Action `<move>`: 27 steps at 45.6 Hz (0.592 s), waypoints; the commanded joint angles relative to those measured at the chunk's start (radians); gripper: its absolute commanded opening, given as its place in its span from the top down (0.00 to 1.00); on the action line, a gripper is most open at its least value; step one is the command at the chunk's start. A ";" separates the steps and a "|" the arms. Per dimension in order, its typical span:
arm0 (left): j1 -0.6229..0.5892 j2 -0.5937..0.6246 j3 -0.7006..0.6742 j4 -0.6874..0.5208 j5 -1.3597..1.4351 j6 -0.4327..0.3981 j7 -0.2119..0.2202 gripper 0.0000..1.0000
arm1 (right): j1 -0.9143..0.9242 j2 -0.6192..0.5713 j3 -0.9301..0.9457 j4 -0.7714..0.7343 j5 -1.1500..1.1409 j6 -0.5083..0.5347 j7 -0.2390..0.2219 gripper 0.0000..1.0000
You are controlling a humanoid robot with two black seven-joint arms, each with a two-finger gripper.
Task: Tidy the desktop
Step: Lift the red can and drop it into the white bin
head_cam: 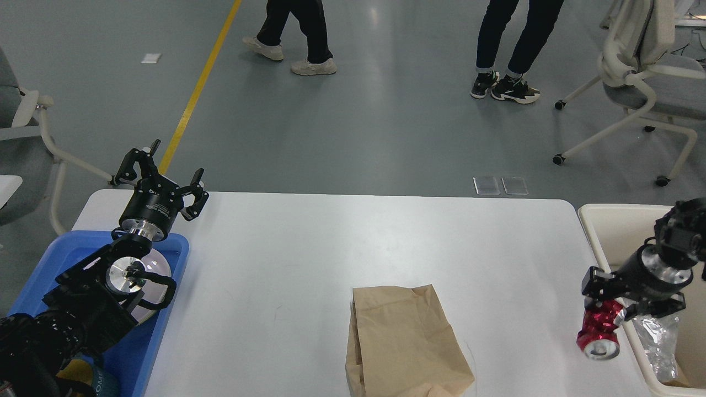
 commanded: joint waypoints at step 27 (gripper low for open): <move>0.000 0.000 0.000 0.000 0.000 0.000 0.000 0.03 | 0.628 -0.095 -0.196 -0.102 0.032 0.146 -0.004 1.00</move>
